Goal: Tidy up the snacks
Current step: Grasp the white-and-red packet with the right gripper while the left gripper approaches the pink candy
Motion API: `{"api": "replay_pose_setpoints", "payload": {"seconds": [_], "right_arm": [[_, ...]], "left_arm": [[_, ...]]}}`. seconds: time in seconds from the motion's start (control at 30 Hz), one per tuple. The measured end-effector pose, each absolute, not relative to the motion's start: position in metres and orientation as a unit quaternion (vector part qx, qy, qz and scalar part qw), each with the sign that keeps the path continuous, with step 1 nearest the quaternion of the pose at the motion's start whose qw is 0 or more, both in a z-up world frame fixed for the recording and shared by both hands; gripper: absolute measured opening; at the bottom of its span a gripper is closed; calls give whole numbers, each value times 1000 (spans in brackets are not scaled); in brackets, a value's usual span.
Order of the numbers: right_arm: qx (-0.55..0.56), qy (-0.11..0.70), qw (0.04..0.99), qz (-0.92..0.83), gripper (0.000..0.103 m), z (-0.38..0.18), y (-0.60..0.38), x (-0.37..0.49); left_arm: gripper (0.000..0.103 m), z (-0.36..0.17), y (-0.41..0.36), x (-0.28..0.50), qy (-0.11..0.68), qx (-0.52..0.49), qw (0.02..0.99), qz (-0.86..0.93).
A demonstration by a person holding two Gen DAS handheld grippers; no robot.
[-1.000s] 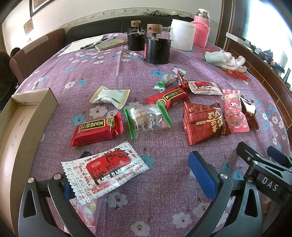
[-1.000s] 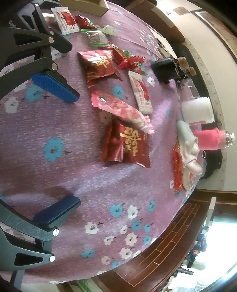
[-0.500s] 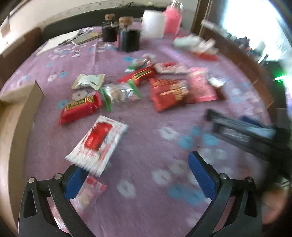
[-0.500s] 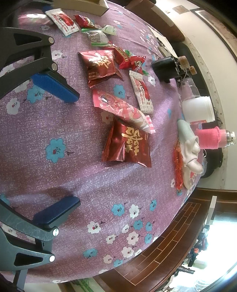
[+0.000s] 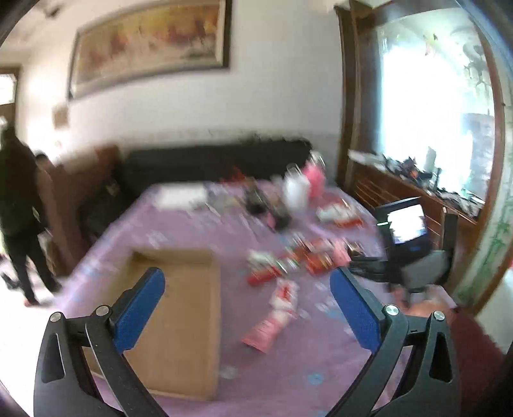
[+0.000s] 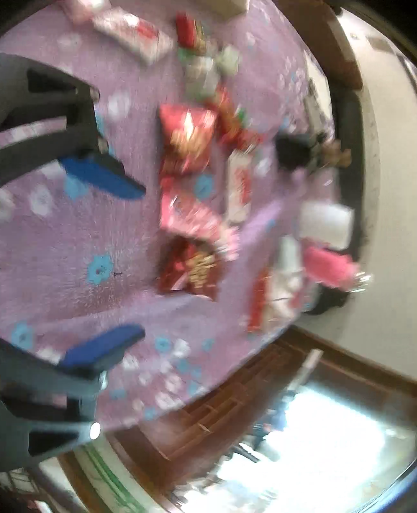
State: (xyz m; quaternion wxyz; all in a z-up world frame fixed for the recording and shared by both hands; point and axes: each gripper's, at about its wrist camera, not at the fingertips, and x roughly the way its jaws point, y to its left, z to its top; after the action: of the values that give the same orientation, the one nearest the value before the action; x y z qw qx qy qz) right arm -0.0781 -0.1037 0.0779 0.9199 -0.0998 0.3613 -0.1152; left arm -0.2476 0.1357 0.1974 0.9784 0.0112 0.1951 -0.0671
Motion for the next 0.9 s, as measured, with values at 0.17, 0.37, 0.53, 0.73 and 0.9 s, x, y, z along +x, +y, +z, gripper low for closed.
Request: {"api": "replay_pose_setpoints", "payload": {"seconds": [0.17,0.37,0.53,0.73,0.9], "right_arm": [[-109,165,975,-105,80,228,-68,-153],[-117,97,988,-29,103,343,-37,-184],[-104,244,963,53,103,274,-22,-142],[7,479,871,113,71,99,-16,-60],[49,528,843,88,59,33,-16,-23]], "left_arm": [[103,285,166,-278,98,23,994,-37],[103,345,206,-257,126,-32,989,-64],[103,275,220,-213,216,-97,966,-108],[103,182,233,-173,312,-141,935,-91],[103,148,226,-167,334,-120,932,-71]]}}
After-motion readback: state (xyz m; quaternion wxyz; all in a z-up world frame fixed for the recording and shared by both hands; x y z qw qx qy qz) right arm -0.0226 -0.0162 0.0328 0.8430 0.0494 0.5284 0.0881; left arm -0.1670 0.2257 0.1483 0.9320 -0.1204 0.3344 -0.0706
